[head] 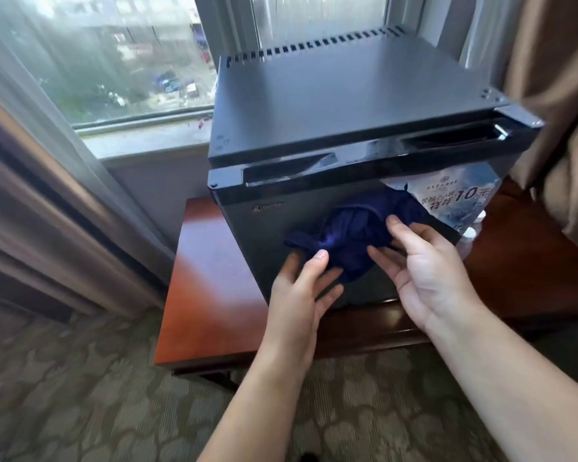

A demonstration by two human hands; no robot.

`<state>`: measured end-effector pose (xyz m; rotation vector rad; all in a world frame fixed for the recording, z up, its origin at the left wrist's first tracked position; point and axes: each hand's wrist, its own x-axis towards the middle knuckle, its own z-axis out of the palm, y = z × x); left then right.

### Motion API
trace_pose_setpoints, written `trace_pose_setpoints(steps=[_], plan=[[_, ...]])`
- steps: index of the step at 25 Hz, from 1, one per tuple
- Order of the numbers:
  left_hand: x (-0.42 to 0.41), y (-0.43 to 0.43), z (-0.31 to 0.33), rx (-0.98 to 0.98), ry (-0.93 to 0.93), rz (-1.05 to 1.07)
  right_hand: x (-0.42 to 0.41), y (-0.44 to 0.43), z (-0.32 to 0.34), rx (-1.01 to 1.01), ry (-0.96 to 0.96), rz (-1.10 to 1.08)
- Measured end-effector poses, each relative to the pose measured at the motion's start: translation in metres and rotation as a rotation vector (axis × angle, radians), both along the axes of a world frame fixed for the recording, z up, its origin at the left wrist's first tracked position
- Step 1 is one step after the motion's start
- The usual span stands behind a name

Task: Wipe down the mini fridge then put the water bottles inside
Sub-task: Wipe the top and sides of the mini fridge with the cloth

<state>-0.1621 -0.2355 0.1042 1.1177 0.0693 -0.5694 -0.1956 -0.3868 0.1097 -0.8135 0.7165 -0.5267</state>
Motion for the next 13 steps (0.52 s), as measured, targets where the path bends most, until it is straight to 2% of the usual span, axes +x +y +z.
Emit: trace_pose_setpoints(steps=[5,13], plan=[[0.012,0.039,0.028,-0.028,-0.151,-0.04,0.014,0.036,0.032,-0.116,-0.083,0.013],[0.028,0.083,0.04,-0.033,-0.181,0.103,0.028,0.094,0.045,-0.125,-0.114,0.103]])
